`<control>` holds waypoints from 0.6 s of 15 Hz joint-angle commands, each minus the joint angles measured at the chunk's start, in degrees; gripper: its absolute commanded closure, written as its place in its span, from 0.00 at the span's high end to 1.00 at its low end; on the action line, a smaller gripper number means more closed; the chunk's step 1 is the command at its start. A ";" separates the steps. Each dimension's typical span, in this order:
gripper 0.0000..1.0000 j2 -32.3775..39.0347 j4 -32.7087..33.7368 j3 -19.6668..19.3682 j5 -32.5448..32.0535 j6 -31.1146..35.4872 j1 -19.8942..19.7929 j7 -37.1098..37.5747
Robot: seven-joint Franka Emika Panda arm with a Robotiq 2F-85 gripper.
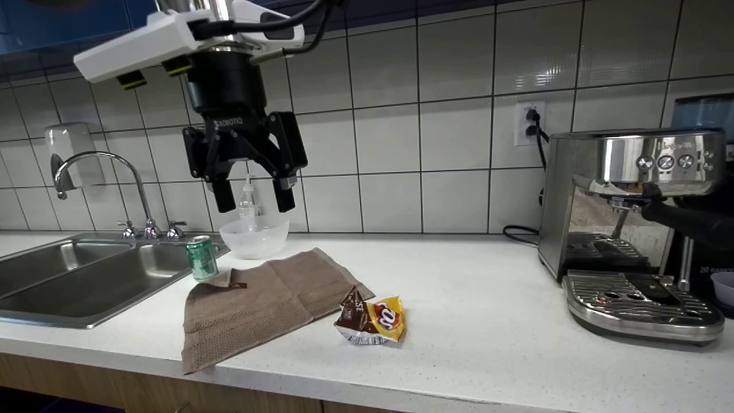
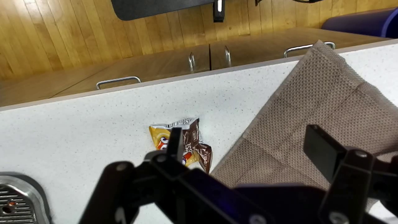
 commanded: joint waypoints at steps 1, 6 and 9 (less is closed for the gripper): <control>1.00 0.02 0.10 0.15 0.13 -0.13 -0.12 -0.08; 1.00 0.02 0.10 0.15 0.13 -0.13 -0.12 -0.08; 1.00 1.41 0.07 0.54 0.44 1.46 0.55 0.36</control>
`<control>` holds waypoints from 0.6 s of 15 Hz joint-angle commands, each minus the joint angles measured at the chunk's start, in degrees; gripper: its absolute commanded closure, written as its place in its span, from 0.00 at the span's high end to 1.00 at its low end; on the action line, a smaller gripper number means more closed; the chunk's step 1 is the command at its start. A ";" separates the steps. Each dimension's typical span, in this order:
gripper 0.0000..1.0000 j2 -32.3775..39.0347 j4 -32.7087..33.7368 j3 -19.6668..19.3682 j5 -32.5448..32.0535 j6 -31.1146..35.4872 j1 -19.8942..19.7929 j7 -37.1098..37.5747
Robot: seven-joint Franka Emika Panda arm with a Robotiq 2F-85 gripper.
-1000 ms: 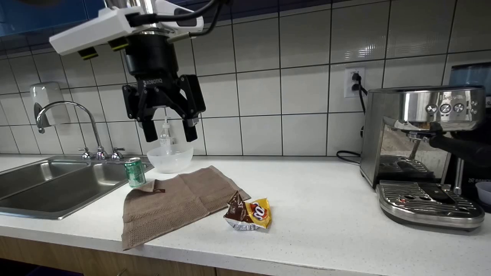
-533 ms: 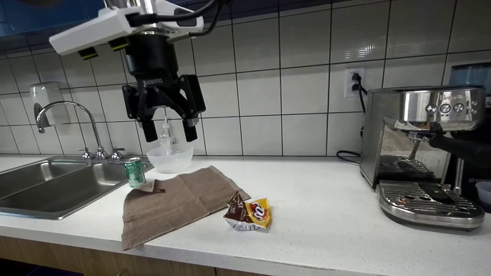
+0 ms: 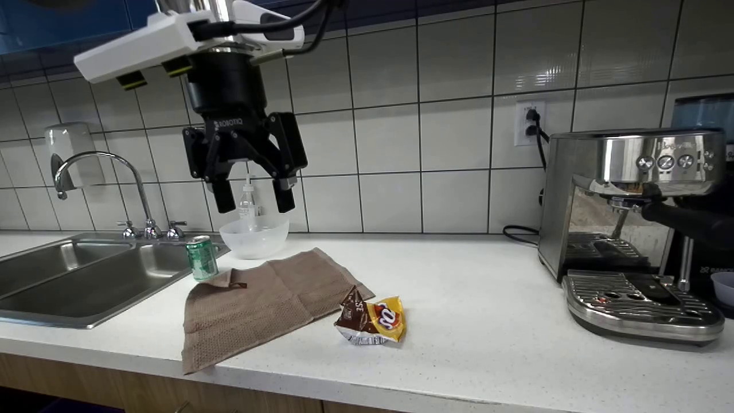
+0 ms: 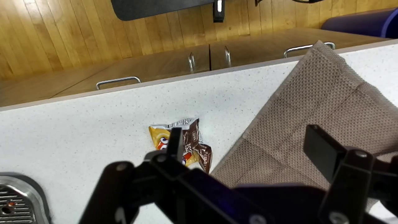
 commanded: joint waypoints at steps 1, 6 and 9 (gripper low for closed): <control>1.00 2.13 0.13 0.72 0.77 2.26 0.67 1.10; 1.00 8.41 1.31 -0.47 6.81 8.13 5.43 -1.98; 1.00 12.17 1.50 0.52 10.52 11.83 8.23 -2.50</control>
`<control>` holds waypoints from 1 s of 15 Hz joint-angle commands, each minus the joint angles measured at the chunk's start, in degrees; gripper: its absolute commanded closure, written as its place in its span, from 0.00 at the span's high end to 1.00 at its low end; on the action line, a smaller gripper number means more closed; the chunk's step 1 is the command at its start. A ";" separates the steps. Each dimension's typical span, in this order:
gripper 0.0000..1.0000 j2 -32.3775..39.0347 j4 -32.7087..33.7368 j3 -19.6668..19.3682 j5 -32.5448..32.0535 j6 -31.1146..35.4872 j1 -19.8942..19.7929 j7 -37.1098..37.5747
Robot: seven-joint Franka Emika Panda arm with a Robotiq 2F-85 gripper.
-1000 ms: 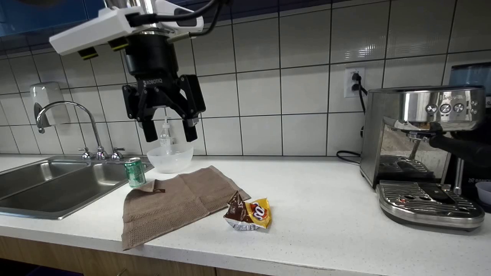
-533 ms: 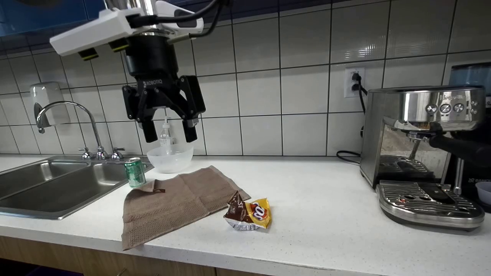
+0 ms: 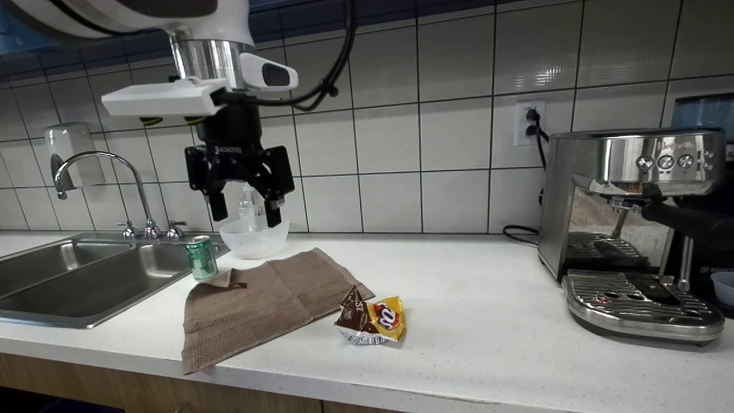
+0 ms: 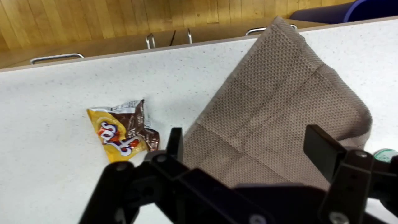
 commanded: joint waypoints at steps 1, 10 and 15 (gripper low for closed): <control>1.00 5.69 1.64 0.54 4.38 3.65 3.40 -2.31; 1.00 15.16 1.54 3.83 12.06 10.54 10.76 -4.63; 1.00 20.38 2.23 5.06 15.98 15.17 13.49 -7.74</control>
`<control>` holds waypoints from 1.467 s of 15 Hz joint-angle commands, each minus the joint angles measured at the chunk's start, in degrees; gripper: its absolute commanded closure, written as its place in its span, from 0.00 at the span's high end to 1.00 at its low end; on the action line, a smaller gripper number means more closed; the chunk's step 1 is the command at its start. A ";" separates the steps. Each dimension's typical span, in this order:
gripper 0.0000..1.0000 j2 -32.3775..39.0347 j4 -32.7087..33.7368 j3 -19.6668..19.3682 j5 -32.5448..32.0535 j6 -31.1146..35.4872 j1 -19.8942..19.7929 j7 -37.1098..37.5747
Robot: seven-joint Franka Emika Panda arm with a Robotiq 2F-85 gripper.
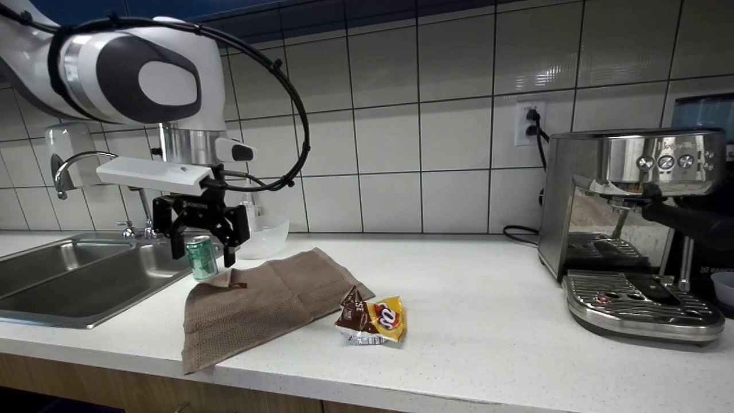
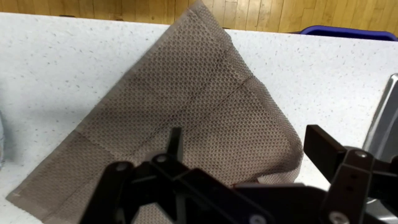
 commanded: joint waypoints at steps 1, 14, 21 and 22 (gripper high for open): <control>1.00 4.78 2.21 1.06 4.02 3.07 1.37 -3.58; 1.00 6.22 2.26 2.59 4.37 3.60 0.44 -3.36; 1.00 11.38 3.29 4.07 7.21 6.29 -0.24 7.54; 1.00 12.35 3.60 4.25 8.03 6.20 -0.31 9.43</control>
